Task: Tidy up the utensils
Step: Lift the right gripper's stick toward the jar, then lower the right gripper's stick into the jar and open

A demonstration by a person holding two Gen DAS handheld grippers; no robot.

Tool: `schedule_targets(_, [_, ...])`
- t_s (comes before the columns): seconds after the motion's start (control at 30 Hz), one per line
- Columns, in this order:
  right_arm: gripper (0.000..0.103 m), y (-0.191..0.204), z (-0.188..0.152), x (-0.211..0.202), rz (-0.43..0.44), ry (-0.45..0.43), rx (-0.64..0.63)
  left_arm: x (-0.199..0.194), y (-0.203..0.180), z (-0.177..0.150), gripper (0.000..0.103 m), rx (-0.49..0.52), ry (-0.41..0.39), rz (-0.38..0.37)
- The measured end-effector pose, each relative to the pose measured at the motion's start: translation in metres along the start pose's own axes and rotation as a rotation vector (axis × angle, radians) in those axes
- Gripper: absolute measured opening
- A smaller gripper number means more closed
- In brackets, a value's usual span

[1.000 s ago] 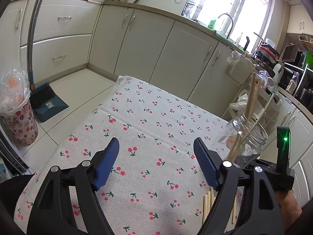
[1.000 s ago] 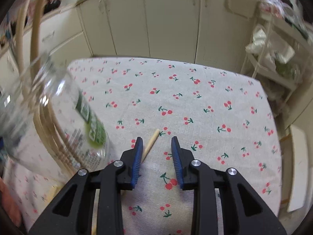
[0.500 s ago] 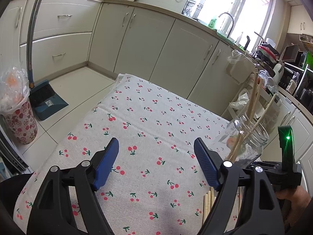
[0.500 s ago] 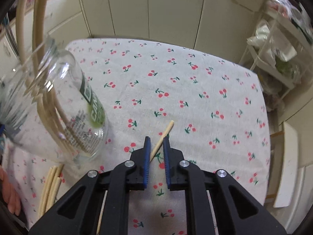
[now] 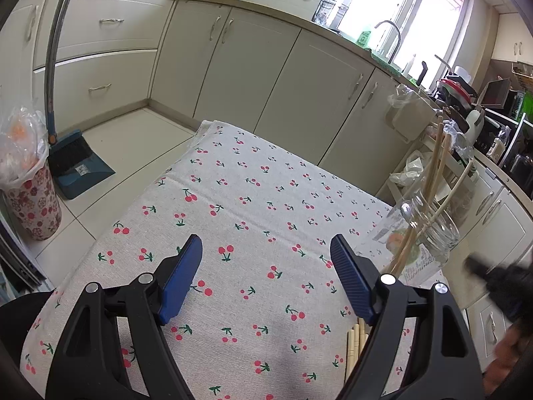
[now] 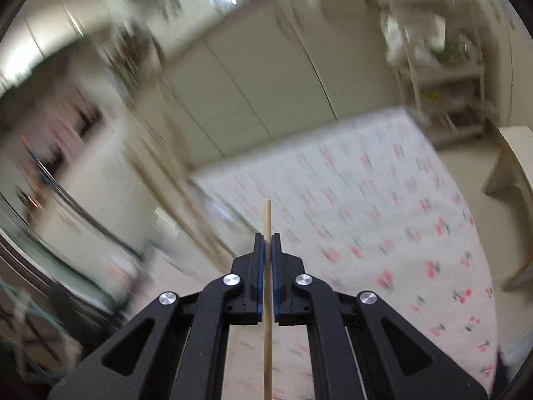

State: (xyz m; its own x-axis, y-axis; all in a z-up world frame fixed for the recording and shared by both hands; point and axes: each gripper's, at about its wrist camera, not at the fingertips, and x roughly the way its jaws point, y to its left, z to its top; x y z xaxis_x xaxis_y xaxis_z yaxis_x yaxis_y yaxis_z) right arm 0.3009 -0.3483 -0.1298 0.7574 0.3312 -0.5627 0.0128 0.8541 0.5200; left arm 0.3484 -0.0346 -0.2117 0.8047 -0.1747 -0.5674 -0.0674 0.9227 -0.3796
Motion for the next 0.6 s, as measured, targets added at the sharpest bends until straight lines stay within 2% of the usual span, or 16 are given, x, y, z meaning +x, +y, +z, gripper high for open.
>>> schedule_targets(0.1, [0.005,0.029,0.020,-0.024,0.057,-0.174,-0.006,0.000,0.001,0.000,0.075,-0.004,-0.002,0.001])
schedule_targets(0.2, [0.005,0.059,0.037,-0.040,0.029,-0.369,-0.046,-0.001,0.002,0.000,0.075,-0.009,-0.002,0.000])
schedule_targets(0.3, [0.005,0.079,0.048,-0.039,-0.004,-0.516,-0.047,-0.001,0.002,0.000,0.075,-0.009,-0.005,-0.002])
schedule_targets(0.43, [0.005,0.085,0.058,-0.021,-0.050,-0.613,0.006,-0.002,0.003,-0.001,0.075,-0.014,-0.009,-0.009])
schedule_targets(0.6, [0.005,0.087,0.063,0.002,-0.091,-0.677,0.011,-0.003,0.003,-0.001,0.075,-0.012,-0.010,-0.018])
